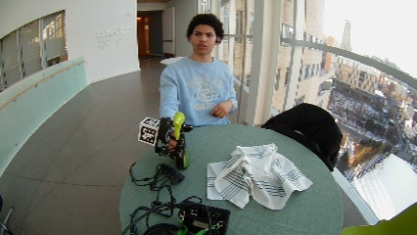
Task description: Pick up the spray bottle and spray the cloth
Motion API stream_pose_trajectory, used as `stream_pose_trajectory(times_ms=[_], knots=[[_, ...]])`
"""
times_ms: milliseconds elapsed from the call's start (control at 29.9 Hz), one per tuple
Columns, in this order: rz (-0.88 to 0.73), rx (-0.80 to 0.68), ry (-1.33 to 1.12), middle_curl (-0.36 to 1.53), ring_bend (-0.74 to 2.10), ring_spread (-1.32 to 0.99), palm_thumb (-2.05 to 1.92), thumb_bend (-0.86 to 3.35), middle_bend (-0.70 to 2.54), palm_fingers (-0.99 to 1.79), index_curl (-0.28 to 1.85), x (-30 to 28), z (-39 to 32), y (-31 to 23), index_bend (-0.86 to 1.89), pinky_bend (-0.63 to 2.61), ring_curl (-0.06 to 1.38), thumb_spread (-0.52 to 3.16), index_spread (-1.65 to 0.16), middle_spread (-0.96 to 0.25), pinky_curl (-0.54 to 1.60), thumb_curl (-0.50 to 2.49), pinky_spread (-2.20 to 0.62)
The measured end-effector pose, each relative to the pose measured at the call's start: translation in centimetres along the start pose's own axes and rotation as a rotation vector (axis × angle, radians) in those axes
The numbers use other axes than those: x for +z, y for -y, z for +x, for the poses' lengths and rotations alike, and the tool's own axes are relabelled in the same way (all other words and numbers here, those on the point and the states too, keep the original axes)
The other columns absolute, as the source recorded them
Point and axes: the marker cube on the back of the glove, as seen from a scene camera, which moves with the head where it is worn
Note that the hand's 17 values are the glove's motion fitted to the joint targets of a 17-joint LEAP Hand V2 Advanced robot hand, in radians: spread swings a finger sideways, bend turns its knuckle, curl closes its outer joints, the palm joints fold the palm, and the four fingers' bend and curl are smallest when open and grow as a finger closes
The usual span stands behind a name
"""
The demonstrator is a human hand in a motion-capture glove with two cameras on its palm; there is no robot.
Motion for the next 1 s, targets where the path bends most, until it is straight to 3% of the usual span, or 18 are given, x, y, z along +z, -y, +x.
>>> stream_pose_trajectory(times_ms=[167,368,669,1004], knots=[[0.002,-0.007,-0.010,0.43,0.35,-0.07,0.93,0.06,0.40,1.03,0.37,-0.3,-0.3,0.1,0.30,0.09,0.33,0.97,-0.27,-0.10,0.24,0.39,0.22],[-0.105,-0.040,-0.013,0.44,0.41,-0.08,0.96,0.03,0.40,1.08,0.40,0.1,-2.2,0.1,0.26,0.11,0.36,0.90,-0.25,-0.12,0.22,0.43,0.20],[-0.424,-0.114,-0.193,0.44,0.49,-0.08,0.94,-0.02,0.40,1.20,0.42,4.8,-8.8,1.4,0.19,0.16,0.39,0.86,-0.23,-0.09,0.24,0.48,0.16],[-0.689,0.005,-0.334,0.45,0.52,-0.07,0.92,-0.03,0.42,1.21,0.45,10.4,-11.7,3.0,0.19,0.16,0.40,0.84,-0.23,-0.07,0.25,0.51,0.14]])
